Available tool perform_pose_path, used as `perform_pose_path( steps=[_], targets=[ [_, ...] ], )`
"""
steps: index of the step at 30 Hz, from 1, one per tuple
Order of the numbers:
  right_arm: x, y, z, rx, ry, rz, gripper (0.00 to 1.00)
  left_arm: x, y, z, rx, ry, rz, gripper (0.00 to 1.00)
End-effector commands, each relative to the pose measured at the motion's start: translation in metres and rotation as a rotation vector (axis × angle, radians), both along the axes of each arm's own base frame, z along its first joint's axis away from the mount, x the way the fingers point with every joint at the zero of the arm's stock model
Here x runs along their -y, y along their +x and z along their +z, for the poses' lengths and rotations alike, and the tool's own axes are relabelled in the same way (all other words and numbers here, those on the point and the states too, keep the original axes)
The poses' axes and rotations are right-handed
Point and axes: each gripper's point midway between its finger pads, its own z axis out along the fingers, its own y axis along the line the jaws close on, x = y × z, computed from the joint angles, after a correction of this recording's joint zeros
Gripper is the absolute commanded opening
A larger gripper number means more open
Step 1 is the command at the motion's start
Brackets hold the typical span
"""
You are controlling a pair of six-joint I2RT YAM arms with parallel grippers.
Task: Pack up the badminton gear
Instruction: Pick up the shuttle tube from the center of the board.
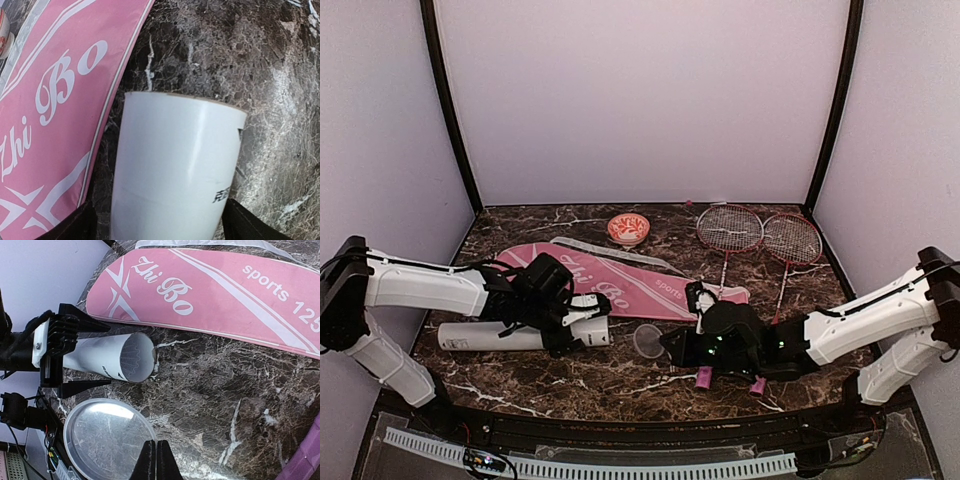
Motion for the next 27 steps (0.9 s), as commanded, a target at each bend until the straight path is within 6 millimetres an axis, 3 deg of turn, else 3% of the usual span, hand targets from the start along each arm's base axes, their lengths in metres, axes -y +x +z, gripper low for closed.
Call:
perform_pose_path(
  steps=[1, 11, 18, 27],
  targets=[
    [-0.016, -0.001, 0.018, 0.004, 0.07, 0.015, 0.0, -0.005, 0.003, -0.006, -0.048, 0.008, 0.031, 0.89],
    [-0.016, -0.004, 0.014, -0.001, 0.063, 0.025, 0.0, -0.004, 0.002, -0.011, -0.118, -0.013, 0.043, 0.88],
    [-0.015, -0.003, 0.012, -0.005, 0.062, 0.014, 0.0, -0.001, -0.004, -0.012, -0.159, -0.024, 0.031, 0.78],
    [-0.002, 0.001, 0.013, 0.007, 0.047, -0.033, 0.0, 0.005, -0.011, 0.001, -0.169, -0.091, 0.013, 0.68]
  ],
)
